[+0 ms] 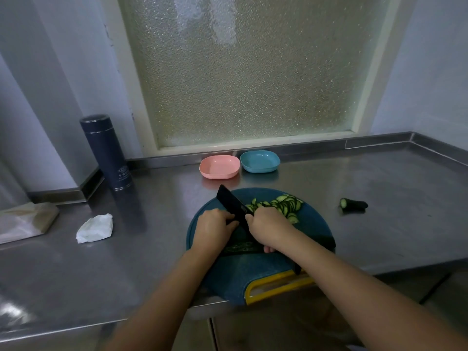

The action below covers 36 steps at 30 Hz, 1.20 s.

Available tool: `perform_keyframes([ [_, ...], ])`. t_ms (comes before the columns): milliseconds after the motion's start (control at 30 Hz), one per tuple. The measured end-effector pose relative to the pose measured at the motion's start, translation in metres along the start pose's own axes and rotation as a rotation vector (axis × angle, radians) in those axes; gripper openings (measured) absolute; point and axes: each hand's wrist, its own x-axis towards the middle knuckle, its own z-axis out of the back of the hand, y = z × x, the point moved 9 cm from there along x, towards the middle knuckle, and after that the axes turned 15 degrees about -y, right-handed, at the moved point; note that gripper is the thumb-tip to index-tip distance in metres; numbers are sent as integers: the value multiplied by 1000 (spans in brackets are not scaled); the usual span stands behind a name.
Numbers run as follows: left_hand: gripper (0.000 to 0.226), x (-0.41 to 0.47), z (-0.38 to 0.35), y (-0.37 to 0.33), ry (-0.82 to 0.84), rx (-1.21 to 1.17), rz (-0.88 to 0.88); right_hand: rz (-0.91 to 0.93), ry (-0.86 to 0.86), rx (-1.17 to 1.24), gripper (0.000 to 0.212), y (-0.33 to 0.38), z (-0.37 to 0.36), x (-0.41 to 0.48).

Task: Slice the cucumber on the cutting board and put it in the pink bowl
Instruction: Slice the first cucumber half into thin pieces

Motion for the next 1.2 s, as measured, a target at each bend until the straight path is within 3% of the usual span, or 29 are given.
perform_keyframes([
  [100, 26, 0, 0, 0, 1, 10, -10, 1, 1, -49, 29, 4, -1, 2],
  [267, 25, -2, 5, 0, -26, -39, -1, -45, 55, -17, 54, -1, -6, 3],
  [600, 25, -2, 7, 3, -38, -56, 46, 10, 32, 180, 56, -5, -1, -1],
  [1200, 19, -1, 5, 8, -56, -103, 101, -32, 76, -37, 56, 0, -6, 0],
])
